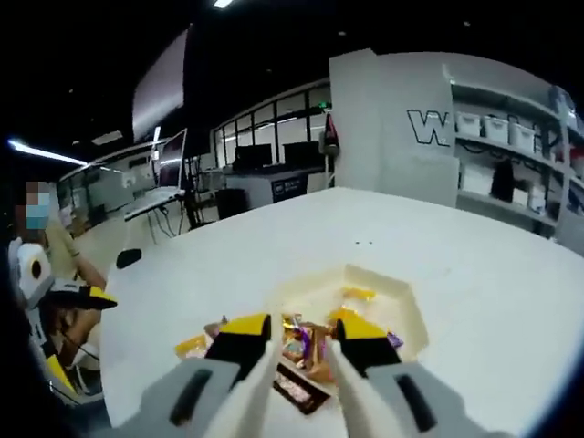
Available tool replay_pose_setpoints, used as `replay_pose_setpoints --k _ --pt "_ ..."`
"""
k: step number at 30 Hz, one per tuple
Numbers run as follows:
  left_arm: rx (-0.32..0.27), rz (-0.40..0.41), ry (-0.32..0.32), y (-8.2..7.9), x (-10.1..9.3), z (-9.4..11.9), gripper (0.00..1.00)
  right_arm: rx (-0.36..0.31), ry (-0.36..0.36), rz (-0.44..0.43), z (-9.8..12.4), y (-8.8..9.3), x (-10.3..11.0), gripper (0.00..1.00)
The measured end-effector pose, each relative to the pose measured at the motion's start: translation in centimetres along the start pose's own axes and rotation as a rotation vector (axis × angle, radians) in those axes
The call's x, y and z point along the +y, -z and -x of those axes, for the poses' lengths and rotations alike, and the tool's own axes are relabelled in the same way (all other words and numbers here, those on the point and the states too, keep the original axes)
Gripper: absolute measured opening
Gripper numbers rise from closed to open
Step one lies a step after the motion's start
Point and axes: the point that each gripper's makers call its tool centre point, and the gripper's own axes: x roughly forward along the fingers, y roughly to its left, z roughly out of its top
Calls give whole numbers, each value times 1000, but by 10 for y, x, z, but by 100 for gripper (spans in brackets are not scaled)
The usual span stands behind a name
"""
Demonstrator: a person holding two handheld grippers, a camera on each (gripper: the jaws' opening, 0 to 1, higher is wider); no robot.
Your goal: Place the target food into the container with the food tongs after gripping and lifting it, then release it inside without dropping or visibly crushing the food.
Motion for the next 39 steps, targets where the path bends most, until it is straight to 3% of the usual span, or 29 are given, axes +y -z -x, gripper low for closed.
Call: replay_pose_setpoints --k 25,35,39 --pt "14 1 -1 6 1 2 97 117 -76 -23 -10 54 19 23" --pt "14 1 -9 6 3 4 97 132 -79 32 -16 67 22 22" --pt "14 3 -8 6 3 4 97 140 -84 -5 -12 68 23 22"
